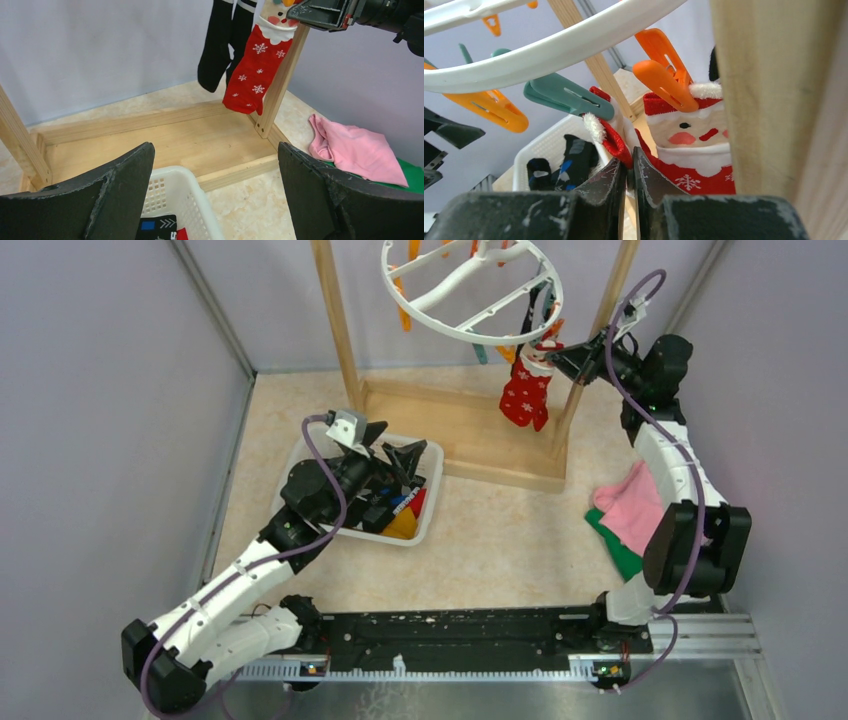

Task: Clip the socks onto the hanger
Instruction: Clamp the sock onto the hanger, then pick up the sock from the bin.

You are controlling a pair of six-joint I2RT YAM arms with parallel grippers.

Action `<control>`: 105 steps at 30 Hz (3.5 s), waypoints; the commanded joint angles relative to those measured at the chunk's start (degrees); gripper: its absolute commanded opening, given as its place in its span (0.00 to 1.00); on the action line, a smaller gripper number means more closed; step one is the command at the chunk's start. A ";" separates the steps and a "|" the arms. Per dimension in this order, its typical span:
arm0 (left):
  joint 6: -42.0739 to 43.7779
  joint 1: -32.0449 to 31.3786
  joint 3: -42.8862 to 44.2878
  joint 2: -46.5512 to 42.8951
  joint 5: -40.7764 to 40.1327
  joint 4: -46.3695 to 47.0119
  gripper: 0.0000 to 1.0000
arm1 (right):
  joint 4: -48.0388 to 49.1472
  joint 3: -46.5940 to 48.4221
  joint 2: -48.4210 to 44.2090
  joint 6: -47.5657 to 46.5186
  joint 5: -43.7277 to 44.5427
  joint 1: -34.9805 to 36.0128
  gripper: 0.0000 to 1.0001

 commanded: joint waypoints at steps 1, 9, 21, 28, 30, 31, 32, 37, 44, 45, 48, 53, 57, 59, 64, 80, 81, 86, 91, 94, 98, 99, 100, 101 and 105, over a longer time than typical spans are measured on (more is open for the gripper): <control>-0.32 0.24 0.36 0.86 1.60 2.98 0.98 | 2.99 3.57 0.13 3.15 -3.19 -0.70 0.11; -0.41 0.22 0.53 1.13 1.75 3.08 0.98 | -1.00 3.26 -1.09 2.17 -0.68 -1.82 0.29; -2.34 1.89 3.85 1.91 2.82 -4.57 0.98 | -19.95 1.67 -8.49 -8.99 4.04 -2.37 0.62; -10.56 6.35 8.75 4.98 10.95 -17.08 0.98 | -29.82 -2.17 -16.79 -18.93 6.80 -2.70 0.72; -14.66 7.58 9.09 5.67 9.88 -20.89 0.98 | -31.94 -4.57 -20.16 -22.28 7.27 -2.71 0.80; -16.44 8.33 9.03 6.04 9.15 -22.83 0.99 | -32.54 -6.25 -22.06 -24.21 7.20 -2.70 0.86; -17.58 9.34 8.99 6.45 9.59 -24.45 0.99 | -33.22 -7.85 -23.87 -26.09 7.44 -2.70 0.96; -20.93 11.96 9.45 8.03 13.51 -29.81 0.99 | -33.39 -19.00 -35.11 -30.69 8.26 -2.69 0.99; -23.17 12.28 10.00 10.96 9.14 -36.94 0.99 | -37.90 -28.09 -45.68 -30.44 8.88 -2.74 0.98; -23.76 12.39 10.04 11.14 8.75 -37.54 0.99 | -39.42 -28.41 -45.91 -29.88 9.29 -2.70 0.99; -25.38 12.40 9.68 11.12 6.97 -38.92 0.98 | -40.80 -29.77 -47.07 -27.35 10.64 -2.71 0.98; -24.58 12.43 7.50 8.32 3.03 -40.03 0.97 | -42.45 -30.78 -48.21 -25.52 11.37 -2.69 0.99; -23.55 12.42 5.06 7.28 0.98 -38.42 0.93 | -42.27 -31.64 -47.44 -24.98 8.69 -2.70 0.99; -21.84 12.42 5.49 7.73 0.49 -38.54 0.88 | -41.21 -32.54 -47.10 -24.94 6.81 -2.70 0.99; -17.14 12.53 9.09 10.14 -4.61 -42.53 0.81 | -41.55 -33.33 -45.28 -27.45 3.01 -2.72 0.99; -42.78 15.44 6.69 20.40 -12.07 -46.81 0.45 | -35.94 -37.16 -43.39 -27.39 2.61 -2.69 0.99; -44.44 15.49 7.95 22.34 -13.24 -49.16 0.49 | -36.07 -37.34 -43.50 -27.43 2.69 -2.69 0.98; -45.95 15.62 15.36 34.14 -11.72 -56.17 0.57 | -36.33 -37.25 -42.91 -27.90 3.00 -2.69 0.98; -45.57 15.62 19.11 40.92 -10.49 -55.18 0.39 | -36.33 -36.96 -42.42 -27.86 2.69 -2.70 0.99; -45.34 15.62 20.47 41.19 -11.23 -55.90 0.17 | -37.37 -36.52 -42.44 -28.59 2.69 -2.69 0.99; -43.24 15.62 21.42 36.92 -11.69 -57.43 0.14 | -38.01 -36.62 -42.67 -28.97 2.69 -2.70 0.99; -42.37 15.62 21.27 35.57 -11.81 -57.55 0.12 | -37.97 -36.66 -42.68 -28.97 2.63 -2.70 0.99; -41.44 15.62 21.18 34.02 -11.85 -57.54 0.12 | -37.93 -36.74 -42.69 -28.97 2.42 -2.72 0.99; -40.32 15.62 20.81 32.72 -11.70 -57.47 0.13 | -37.86 -36.69 -42.62 -28.97 2.21 -2.70 0.98; -37.68 15.76 19.14 28.96 -10.65 -56.89 0.34 | -37.32 -36.65 -41.88 -28.86 1.39 -2.69 0.99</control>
